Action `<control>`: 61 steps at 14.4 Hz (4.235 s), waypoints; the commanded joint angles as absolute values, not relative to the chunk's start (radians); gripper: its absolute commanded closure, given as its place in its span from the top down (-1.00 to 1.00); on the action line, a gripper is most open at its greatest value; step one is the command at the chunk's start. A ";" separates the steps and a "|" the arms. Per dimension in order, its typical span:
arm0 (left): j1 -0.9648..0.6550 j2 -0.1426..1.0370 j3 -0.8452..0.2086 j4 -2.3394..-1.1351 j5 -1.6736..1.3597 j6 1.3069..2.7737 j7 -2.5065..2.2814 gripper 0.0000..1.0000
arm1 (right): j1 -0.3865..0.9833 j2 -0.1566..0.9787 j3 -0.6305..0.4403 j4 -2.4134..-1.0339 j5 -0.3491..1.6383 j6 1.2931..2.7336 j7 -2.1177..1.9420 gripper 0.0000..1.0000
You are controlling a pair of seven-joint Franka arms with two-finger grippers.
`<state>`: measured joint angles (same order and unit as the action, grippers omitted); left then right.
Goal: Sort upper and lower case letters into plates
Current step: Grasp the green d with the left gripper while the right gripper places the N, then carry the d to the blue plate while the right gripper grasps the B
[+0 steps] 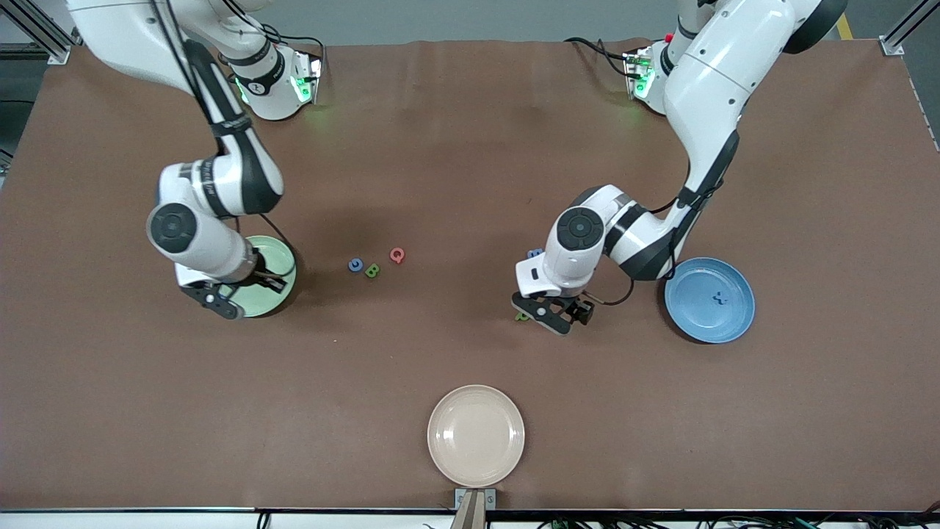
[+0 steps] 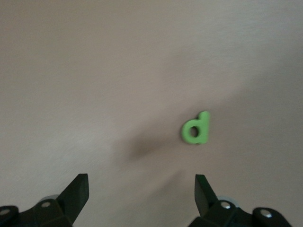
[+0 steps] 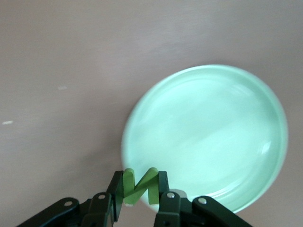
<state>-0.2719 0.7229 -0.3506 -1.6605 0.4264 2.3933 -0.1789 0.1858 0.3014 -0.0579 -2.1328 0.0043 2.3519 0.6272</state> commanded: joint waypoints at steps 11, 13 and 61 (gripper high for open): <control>-0.330 0.859 -0.359 -1.523 0.397 2.405 -0.104 0.56 | 0.083 0.252 -0.040 -2.425 0.018 2.602 0.494 0.04; -0.331 0.864 -0.359 -1.520 0.397 2.427 -0.104 0.53 | 0.072 0.250 -0.038 -2.407 0.018 2.599 0.488 1.00; 0.555 0.433 -0.666 -2.092 0.555 2.332 -0.083 -0.97 | 0.548 0.537 -0.051 -2.039 0.092 2.523 1.284 -0.41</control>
